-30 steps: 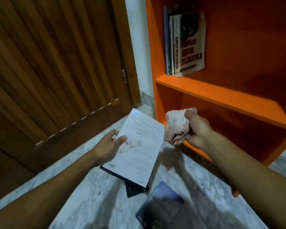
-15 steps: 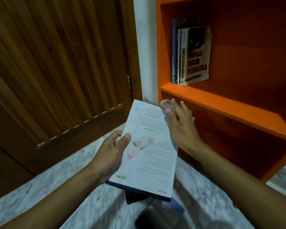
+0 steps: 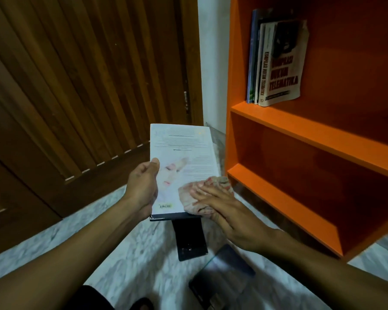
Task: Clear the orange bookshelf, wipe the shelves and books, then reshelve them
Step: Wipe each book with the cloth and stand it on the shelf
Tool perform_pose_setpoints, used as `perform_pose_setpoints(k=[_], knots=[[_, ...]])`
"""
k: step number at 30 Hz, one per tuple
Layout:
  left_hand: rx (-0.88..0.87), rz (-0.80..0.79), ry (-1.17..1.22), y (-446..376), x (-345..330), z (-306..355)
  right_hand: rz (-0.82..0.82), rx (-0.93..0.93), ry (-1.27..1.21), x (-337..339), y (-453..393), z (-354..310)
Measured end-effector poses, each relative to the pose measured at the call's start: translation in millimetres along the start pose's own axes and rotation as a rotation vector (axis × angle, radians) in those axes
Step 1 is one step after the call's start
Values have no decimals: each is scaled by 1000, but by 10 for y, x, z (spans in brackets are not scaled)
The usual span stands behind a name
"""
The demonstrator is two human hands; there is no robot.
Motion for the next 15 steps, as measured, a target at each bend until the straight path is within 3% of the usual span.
perform_pose_setpoints(k=[3, 7, 9, 12, 15], knots=[[-43, 37, -8, -46, 84, 36, -88, -62, -110, -30, 68, -60], [-82, 43, -81, -69, 206, 77, -83, -290, -467, 145, 10, -117], [-102, 36, -102, -78, 230, 71, 40, -410, -638, 297, -91, -40], [-102, -18, -133, -19, 165, 37, 372, -566, -900, 526, -265, 53], [-100, -127, -189, 64, 30, -2, 653, -542, -812, 739, -435, -14]])
Point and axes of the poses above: each hand's wrist, its own y-axis away from the middle knuckle, its own x-axis out of the back of the hand, z = x × y, the point moved 3 cm from there along -y, towards the middle knuckle, and after that the axes turned 7 degrees about -x, right-handed, at the moved point
